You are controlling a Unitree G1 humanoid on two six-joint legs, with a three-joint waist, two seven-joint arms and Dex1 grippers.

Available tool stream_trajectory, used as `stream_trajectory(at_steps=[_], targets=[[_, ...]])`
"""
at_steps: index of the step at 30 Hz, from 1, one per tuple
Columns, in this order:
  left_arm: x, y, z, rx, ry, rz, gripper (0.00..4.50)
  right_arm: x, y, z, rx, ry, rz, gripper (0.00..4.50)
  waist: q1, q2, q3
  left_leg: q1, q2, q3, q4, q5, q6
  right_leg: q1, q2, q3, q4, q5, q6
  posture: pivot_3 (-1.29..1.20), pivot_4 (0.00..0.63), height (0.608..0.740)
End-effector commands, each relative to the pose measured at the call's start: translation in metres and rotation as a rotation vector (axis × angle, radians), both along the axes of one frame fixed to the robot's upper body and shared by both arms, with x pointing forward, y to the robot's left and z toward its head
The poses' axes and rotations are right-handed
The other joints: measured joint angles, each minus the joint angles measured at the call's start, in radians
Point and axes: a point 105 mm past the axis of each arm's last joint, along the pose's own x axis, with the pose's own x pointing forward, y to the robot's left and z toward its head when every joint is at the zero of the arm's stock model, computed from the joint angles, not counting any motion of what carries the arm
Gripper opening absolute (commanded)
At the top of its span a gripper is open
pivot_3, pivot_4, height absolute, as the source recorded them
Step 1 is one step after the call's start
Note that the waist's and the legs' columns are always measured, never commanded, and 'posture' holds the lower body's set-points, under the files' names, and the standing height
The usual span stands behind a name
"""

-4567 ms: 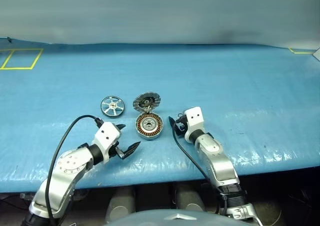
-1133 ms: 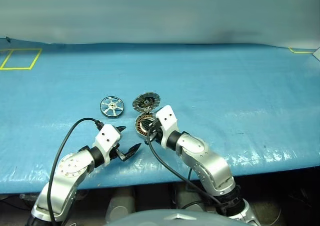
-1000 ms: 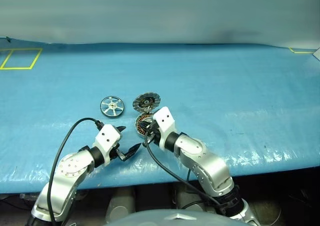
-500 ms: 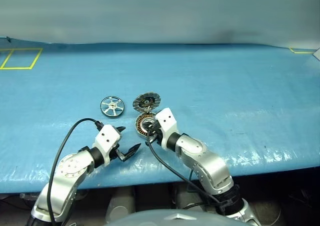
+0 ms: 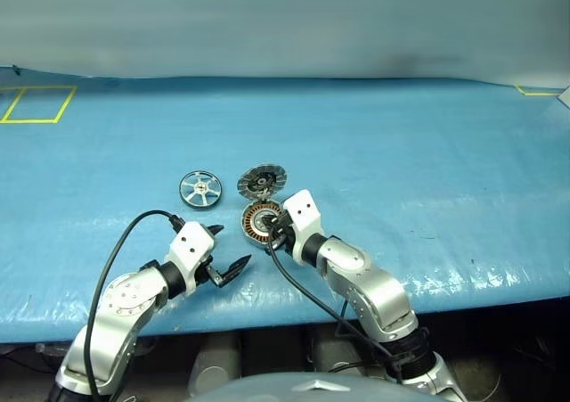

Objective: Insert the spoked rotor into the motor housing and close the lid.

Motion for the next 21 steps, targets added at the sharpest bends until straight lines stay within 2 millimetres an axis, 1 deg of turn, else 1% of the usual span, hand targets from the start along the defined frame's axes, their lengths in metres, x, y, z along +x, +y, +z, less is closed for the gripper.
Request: stream_trajectory(at_steps=[1,4,9,17,21], targets=[[0.001,-0.004,0.006,-0.019,-0.022,-0.019,4.50,0.005,-0.004,0.003,-0.006,-0.017,-0.048,0.02,0.000,0.000,0.000,0.000,0.000,0.000,0.000,0.000,0.000,0.000,0.000,0.000,0.000,0.000,0.000,0.00,0.150,0.740],[0.002,-0.004,0.006,-0.020,-0.025,-0.018,4.50,0.006,-0.005,-0.001,-0.023,0.005,-0.066,0.02,0.000,0.000,0.000,0.000,0.000,0.000,0.000,0.000,0.000,0.000,0.000,0.000,0.000,0.000,0.000,0.00,0.150,0.740],[0.002,-0.003,0.006,-0.019,-0.024,-0.012,4.50,0.003,-0.009,-0.016,-0.082,0.084,-0.077,0.02,0.000,0.000,-0.001,0.001,0.000,0.000,0.000,0.000,0.000,0.000,0.000,0.000,0.000,0.000,0.000,0.00,0.150,0.740],[0.001,-0.002,0.006,-0.019,-0.021,-0.009,4.50,-0.003,-0.005,-0.018,-0.076,0.122,-0.053,0.02,0.000,0.000,-0.002,0.002,0.000,-0.001,0.000,0.000,0.000,-0.002,0.000,-0.001,-0.001,0.000,0.000,0.00,0.150,0.740],[0.001,-0.002,0.006,-0.019,-0.020,-0.009,4.50,-0.004,-0.008,-0.025,-0.068,0.176,-0.082,0.02,0.000,0.000,-0.002,0.002,0.000,-0.001,0.000,0.000,0.000,-0.002,0.000,-0.001,-0.001,0.000,0.000,0.00,0.150,0.740]])
